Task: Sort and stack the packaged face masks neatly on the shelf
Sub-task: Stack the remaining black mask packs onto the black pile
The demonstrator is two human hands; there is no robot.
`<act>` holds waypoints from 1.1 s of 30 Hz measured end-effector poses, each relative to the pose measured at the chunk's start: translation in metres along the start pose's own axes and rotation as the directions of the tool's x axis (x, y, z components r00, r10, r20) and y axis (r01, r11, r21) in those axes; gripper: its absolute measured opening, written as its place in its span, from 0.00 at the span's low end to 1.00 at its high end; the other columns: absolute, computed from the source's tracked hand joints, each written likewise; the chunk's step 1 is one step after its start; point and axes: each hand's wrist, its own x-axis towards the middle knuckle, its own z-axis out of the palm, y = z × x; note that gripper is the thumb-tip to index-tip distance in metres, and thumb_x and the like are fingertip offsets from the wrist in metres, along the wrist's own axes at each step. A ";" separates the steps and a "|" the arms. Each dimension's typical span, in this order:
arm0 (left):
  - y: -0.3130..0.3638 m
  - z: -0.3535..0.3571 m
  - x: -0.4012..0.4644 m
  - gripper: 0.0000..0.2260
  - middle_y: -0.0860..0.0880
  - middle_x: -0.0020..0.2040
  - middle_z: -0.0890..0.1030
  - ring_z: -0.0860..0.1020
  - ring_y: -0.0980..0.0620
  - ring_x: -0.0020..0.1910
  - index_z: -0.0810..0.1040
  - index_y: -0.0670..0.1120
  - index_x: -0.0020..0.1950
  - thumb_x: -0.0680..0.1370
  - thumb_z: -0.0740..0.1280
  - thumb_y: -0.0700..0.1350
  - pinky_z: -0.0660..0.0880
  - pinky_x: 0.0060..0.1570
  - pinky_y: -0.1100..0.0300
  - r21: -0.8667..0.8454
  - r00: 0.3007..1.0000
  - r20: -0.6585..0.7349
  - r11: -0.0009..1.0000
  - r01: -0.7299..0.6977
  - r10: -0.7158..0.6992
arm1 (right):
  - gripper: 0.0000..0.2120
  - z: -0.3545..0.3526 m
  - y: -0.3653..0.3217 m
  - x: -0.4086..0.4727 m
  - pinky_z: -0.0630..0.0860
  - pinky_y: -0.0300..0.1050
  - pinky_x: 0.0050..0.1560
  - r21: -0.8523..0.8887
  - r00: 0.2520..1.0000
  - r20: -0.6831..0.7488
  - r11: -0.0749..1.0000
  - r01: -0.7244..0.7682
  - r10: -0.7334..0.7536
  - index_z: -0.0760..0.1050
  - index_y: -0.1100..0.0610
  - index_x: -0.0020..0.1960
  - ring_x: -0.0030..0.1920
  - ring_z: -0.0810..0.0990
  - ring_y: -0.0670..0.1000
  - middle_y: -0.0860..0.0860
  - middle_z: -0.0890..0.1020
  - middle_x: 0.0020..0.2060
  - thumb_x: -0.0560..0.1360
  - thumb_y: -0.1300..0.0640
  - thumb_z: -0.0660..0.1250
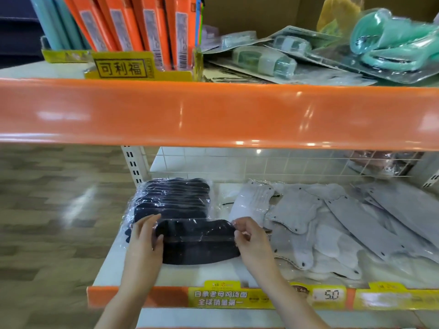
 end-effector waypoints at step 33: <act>-0.032 0.010 -0.015 0.22 0.45 0.60 0.81 0.80 0.44 0.59 0.82 0.49 0.57 0.74 0.55 0.57 0.78 0.51 0.45 0.586 0.940 0.338 0.771 -0.250 0.048 | 0.12 0.095 0.005 -0.009 0.73 0.43 0.61 -0.578 0.822 0.293 0.594 0.559 -0.488 0.79 0.52 0.53 0.58 0.75 0.49 0.48 0.78 0.56 0.70 0.53 0.67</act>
